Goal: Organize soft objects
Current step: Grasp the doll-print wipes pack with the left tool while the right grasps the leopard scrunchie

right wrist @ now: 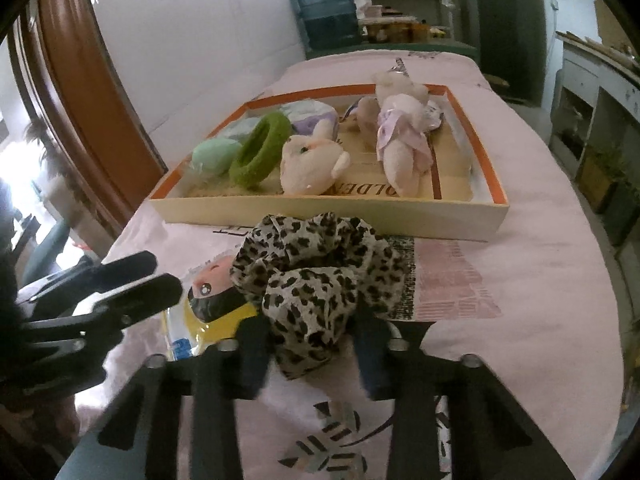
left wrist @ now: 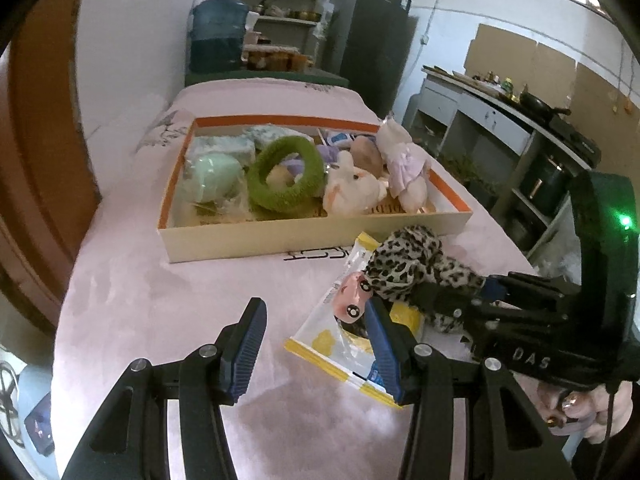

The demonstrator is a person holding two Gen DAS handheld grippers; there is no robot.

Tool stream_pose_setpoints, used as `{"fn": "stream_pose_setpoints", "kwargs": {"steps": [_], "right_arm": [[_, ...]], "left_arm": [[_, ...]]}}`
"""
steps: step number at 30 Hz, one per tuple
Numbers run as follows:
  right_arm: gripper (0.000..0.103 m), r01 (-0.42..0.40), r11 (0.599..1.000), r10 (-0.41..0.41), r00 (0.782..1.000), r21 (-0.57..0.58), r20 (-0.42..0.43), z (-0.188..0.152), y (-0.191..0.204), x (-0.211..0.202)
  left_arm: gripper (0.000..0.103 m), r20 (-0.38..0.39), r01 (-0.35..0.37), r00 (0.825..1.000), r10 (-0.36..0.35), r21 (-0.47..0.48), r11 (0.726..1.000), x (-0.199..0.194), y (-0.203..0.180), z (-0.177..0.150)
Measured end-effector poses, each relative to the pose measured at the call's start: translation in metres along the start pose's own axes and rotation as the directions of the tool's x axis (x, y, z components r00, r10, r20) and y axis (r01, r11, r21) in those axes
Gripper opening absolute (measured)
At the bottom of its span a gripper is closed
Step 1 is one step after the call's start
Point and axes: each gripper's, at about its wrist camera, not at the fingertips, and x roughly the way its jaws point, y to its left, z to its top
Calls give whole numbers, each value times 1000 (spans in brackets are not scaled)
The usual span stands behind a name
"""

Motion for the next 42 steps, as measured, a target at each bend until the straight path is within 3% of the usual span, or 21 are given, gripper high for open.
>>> {"fn": "stream_pose_setpoints", "kwargs": {"steps": [3, 7, 11, 18, 21, 23, 24, 25, 30, 42], "right_arm": [[21, 0, 1000, 0, 1000, 2, 15, 0, -2, -5], [20, 14, 1000, -14, 1000, 12, 11, -2, -9, -7], [20, 4, 1000, -4, 1000, 31, -1, -6, -14, -5], [20, -7, 999, 7, 1000, 47, -2, -7, -17, -5], [20, -4, 999, 5, 1000, 47, -3, -6, -17, -4], [20, -3, 999, 3, 1000, 48, -4, -6, -17, -4], [20, -2, 999, 2, 1000, 48, -4, -7, -17, -4], [20, -1, 999, 1, 1000, 47, -4, -6, -17, -4], [20, 5, 999, -5, 1000, 47, -3, -8, -16, -6], [20, 19, 999, -20, 1000, 45, 21, -8, -14, -18]], "left_arm": [[51, -32, 28, 999, -28, 11, 1000, 10, 2, 2], [51, -82, 60, 995, -58, 19, 998, 25, 4, 2], [52, -96, 134, 986, -135, -23, 991, 33, 7, 2], [52, -86, 136, 987, -139, -41, 990, 33, 8, 1], [43, -78, 118, 990, -121, -40, 992, 32, 8, 2], [30, -67, 113, 991, -116, -45, 993, 28, 8, 2], [11, -63, 109, 992, -112, -45, 993, 27, 8, 3], [7, -62, 96, 993, -99, -38, 995, 26, 7, 3], [4, -51, 51, 997, -51, 5, 999, 22, -5, 2], [2, -16, 42, 999, -41, 23, 999, 4, -16, -1]]}}
